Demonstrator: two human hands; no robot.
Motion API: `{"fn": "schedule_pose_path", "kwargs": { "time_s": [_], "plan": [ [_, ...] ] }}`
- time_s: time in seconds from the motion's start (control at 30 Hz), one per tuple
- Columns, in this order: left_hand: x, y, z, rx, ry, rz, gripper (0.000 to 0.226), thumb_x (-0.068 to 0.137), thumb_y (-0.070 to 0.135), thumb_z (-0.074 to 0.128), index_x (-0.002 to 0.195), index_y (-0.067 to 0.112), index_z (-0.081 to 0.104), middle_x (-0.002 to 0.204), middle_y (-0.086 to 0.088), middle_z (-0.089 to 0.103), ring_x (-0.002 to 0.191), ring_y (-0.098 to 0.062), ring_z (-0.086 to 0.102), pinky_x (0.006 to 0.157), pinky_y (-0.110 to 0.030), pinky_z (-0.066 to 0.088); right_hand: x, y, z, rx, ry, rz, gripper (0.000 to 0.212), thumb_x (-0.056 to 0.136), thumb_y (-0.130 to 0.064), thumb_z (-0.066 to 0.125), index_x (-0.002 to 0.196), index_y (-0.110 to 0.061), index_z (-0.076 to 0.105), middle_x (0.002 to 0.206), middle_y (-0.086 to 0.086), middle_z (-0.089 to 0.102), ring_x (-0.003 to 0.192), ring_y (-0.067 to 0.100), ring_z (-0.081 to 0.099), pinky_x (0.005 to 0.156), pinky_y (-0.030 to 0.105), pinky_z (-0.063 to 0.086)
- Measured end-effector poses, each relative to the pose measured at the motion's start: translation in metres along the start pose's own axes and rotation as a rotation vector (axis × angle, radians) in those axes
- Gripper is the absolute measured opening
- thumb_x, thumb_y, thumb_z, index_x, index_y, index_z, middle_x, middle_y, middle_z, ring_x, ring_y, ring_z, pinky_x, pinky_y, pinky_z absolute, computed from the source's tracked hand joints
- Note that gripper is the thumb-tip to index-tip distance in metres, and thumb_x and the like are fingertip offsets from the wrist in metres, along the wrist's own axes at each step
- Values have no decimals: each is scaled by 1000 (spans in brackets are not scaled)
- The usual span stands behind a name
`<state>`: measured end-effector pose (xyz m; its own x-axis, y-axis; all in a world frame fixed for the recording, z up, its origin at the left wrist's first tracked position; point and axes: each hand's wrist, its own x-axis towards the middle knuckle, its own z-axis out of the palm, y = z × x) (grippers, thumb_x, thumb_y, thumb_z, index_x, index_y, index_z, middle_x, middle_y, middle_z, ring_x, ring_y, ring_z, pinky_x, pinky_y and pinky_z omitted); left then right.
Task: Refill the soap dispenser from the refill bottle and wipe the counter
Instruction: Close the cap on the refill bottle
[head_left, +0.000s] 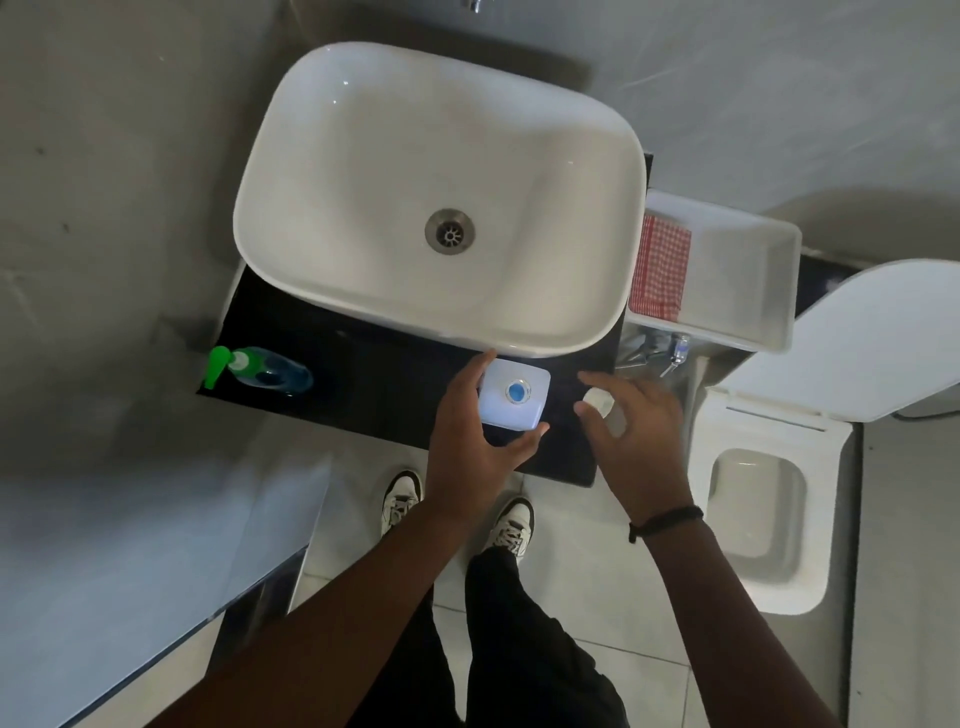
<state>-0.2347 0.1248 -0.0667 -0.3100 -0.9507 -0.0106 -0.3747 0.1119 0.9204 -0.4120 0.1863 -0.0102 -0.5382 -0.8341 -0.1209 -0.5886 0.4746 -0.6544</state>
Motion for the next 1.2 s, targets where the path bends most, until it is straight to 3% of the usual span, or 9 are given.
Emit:
{"fn": "schedule_pose_path", "kwargs": {
  "time_s": [0.13,0.3,0.5,0.6,0.73,0.87,0.97,1.07,1.2],
  "plan": [
    [1,0,-1,-18,-24,-10,94,79,70,82,155,57,29,147,47,35,143,5,45,102,-10,51,-18,-37,-23,209,121,-69,19,92,-24,79,107,-29,69,103,-5,69,94,10,65,79,13,51],
    [1,-1,-4,-2,-46,-15,103,76,57,93,156,60,29,150,45,38,143,12,43,108,-1,38,-22,-81,-10,365,101,-160,24,88,-14,84,102,-23,67,102,-6,72,95,9,70,82,16,55],
    [1,7,-4,12,-13,6,95,83,85,65,158,32,40,151,49,35,141,21,39,113,-4,38,-15,-82,6,133,-52,-123,27,89,-14,82,115,-15,74,105,-10,72,97,9,66,85,18,53],
    [0,9,-4,33,-1,-13,92,85,75,74,156,28,41,153,29,47,141,22,37,113,-2,35,-10,-83,9,-6,-71,-191,27,87,-12,82,114,-10,77,112,7,77,99,24,72,89,25,51],
    [1,7,-5,91,-46,-51,104,71,36,100,155,32,38,151,-2,60,139,15,38,107,-1,39,5,-95,14,-228,-162,-70,46,83,-41,84,113,-12,63,102,8,65,86,25,63,76,32,55],
    [0,6,-7,66,-24,5,102,70,24,102,155,23,44,149,-7,63,135,-1,49,110,-27,53,9,-101,7,-289,-289,-143,53,82,-28,85,128,-16,63,123,11,60,105,31,63,86,30,50],
    [1,8,-10,38,-63,-6,99,72,31,100,155,19,48,151,-3,61,139,-2,50,114,-14,44,10,-104,-2,-373,-368,-229,39,91,-10,75,128,-20,70,125,11,64,111,33,64,90,34,53],
    [1,11,-10,53,-67,-22,99,72,35,99,155,12,50,151,-5,62,139,-3,50,114,-10,42,16,-112,-2,-439,-376,-162,36,94,-16,72,130,-18,67,121,12,64,107,33,66,90,38,56],
    [1,13,-9,78,-47,4,97,74,33,98,155,14,48,150,-9,64,138,-21,61,111,-38,56,21,-125,3,-509,-363,-116,35,96,-26,70,126,-12,60,114,12,62,99,34,67,82,37,53]
  ]
}}
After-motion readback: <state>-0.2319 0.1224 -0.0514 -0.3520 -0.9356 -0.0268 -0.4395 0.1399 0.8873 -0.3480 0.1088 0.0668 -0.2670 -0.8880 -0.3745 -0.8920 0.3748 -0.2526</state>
